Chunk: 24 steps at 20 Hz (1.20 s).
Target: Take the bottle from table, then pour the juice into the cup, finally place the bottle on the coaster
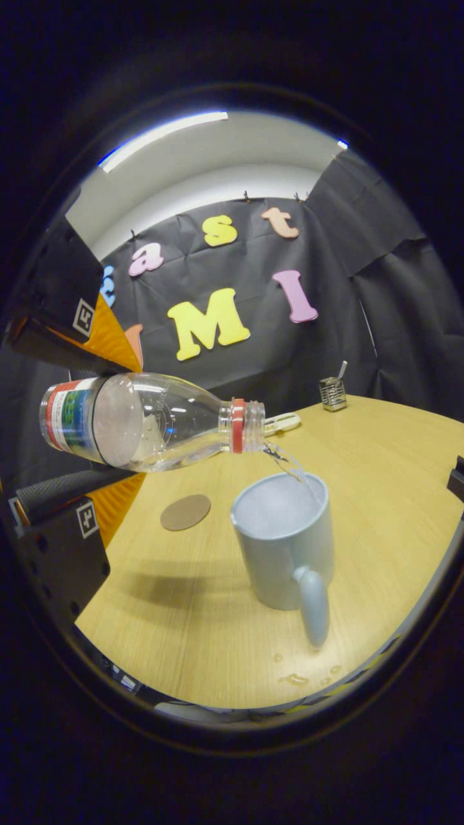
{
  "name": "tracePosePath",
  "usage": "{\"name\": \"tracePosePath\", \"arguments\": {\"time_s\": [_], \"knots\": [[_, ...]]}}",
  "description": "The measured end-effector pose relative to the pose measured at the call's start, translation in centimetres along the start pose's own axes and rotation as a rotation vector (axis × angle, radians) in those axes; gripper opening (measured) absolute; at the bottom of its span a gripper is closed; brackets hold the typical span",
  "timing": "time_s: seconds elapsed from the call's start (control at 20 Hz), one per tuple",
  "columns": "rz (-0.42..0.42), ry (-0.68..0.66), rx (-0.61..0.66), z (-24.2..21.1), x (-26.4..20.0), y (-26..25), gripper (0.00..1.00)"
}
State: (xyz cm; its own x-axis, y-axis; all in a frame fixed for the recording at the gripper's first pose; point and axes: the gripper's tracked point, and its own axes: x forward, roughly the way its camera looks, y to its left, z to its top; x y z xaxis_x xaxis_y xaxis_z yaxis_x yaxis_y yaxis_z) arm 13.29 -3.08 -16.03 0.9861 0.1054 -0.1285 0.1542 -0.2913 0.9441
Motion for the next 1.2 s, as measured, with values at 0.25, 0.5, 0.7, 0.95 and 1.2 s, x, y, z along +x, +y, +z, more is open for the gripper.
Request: {"name": "tracePosePath", "arguments": {"time_s": [0.25,0.5,0.7,0.95,1.2], "knots": [[-0.015,0.013,0.025,-0.9,0.5,-0.5,0.77],[-0.005,0.024,0.018,-1.9,0.5,-0.1,0.77],[0.016,0.016,0.02,-1.4,0.4,0.1,0.77],[0.02,0.019,0.054,-0.8,0.3,0.0,0.77],[0.027,0.015,0.086,-0.2,0.8,0.7,0.77]]}}
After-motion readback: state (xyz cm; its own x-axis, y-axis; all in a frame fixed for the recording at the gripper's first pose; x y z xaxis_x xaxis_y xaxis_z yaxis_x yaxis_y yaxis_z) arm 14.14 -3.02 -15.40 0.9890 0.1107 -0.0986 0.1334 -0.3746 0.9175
